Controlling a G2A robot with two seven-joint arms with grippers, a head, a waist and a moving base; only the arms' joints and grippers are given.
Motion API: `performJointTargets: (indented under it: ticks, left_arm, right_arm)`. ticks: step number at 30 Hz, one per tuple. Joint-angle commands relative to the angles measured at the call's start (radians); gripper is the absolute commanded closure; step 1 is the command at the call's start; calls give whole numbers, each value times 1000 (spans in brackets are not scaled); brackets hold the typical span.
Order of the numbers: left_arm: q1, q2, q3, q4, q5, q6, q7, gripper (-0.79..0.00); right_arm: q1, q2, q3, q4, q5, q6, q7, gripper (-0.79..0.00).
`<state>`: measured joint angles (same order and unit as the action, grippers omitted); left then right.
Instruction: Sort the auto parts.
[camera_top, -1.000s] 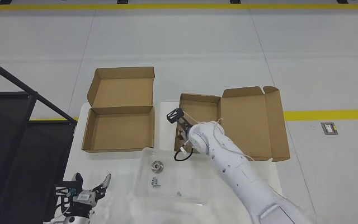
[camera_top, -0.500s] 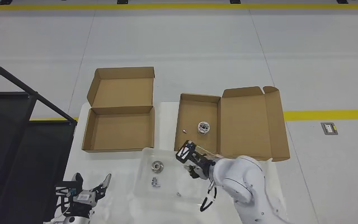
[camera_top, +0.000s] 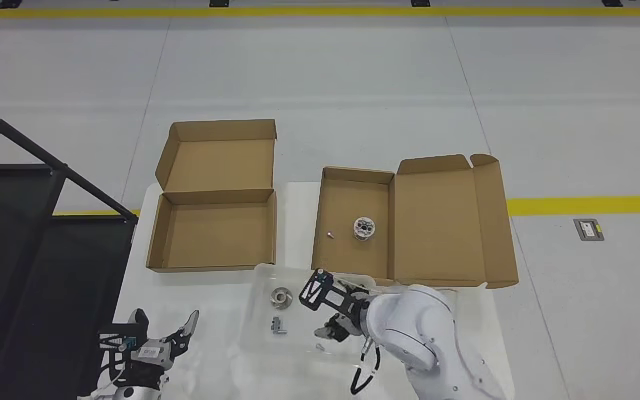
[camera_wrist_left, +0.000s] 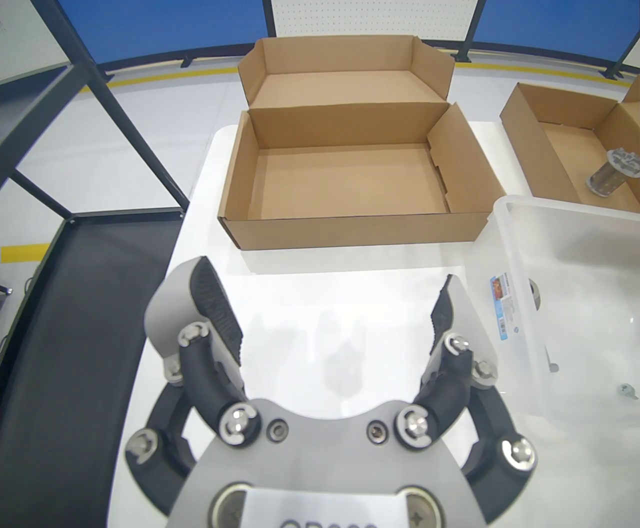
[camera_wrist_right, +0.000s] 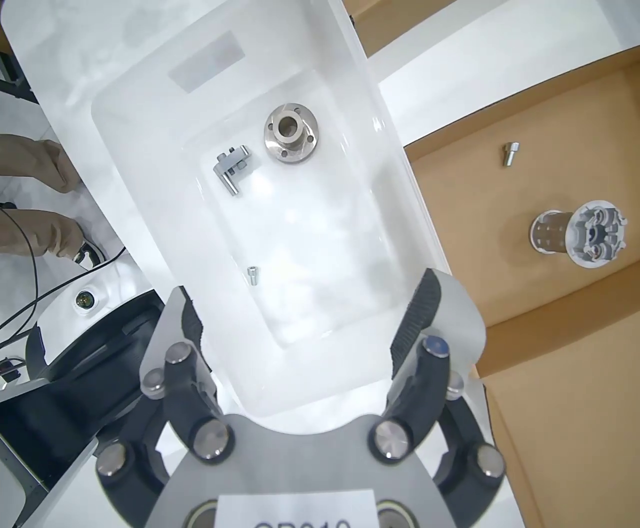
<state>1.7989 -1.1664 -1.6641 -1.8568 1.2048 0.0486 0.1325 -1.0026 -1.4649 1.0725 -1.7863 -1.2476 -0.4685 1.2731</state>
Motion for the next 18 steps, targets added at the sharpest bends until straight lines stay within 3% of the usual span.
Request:
performJointTargets:
  ticks: [1, 3, 8, 10, 18]
  left_arm:
    - [0, 0, 0, 0, 0, 0, 0, -785]
    - [0, 0, 0, 0, 0, 0, 0, -785]
    - [0, 0, 0, 0, 0, 0, 0, -785]
    - [0, 0, 0, 0, 0, 0, 0, -785]
    - [0, 0, 0, 0, 0, 0, 0, -785]
  right_arm:
    - [-2, 0, -2, 1, 0, 0, -7, -785]
    - [-4, 0, -29, 25, -8, -15, -39, -785]
    - [52, -13, -96, 125, -41, 65, -68, -785]
    - [77, -20, -121, 173, -59, 108, -60, -785]
    - [149, -41, -207, 308, -14, 109, -6, -785]
